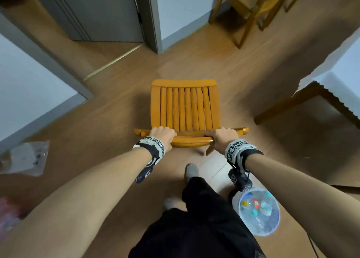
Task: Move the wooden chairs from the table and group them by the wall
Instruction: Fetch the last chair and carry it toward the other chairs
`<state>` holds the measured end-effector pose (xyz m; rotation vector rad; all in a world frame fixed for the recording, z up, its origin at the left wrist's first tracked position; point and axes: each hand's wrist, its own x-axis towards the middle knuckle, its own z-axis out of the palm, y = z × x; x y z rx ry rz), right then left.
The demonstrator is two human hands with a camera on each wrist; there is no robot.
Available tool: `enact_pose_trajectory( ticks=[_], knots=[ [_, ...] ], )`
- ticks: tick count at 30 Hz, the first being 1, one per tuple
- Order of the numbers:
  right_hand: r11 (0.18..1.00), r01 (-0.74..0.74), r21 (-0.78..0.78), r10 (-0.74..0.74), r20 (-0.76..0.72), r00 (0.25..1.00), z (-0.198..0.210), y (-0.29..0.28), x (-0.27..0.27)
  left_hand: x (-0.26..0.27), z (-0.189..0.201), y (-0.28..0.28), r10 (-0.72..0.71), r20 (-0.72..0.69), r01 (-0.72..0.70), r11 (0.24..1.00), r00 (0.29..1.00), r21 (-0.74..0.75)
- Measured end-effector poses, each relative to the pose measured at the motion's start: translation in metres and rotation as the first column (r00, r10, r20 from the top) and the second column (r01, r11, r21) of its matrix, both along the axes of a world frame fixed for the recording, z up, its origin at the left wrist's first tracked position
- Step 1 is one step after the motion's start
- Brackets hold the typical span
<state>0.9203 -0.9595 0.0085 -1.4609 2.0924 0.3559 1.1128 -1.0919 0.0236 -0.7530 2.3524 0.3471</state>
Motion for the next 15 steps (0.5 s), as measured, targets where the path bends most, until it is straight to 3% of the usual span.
enact_pose_trajectory(
  ticks=[9, 15],
  knots=[
    [0.997, 0.06, -0.047, -0.059, 0.017, 0.998, 0.016, -0.118, -0.127, -0.136, 0.015, -0.13, -0.016, -0.011, 0.016, 0.999, 1.0, -0.035],
    [0.995, 0.097, 0.004, -0.097, 0.024, 0.995, 0.031, -0.195, -0.212, -0.23, 0.029, -0.205, -0.029, 0.009, 0.029, 0.999, 1.0, -0.036]
  ],
)
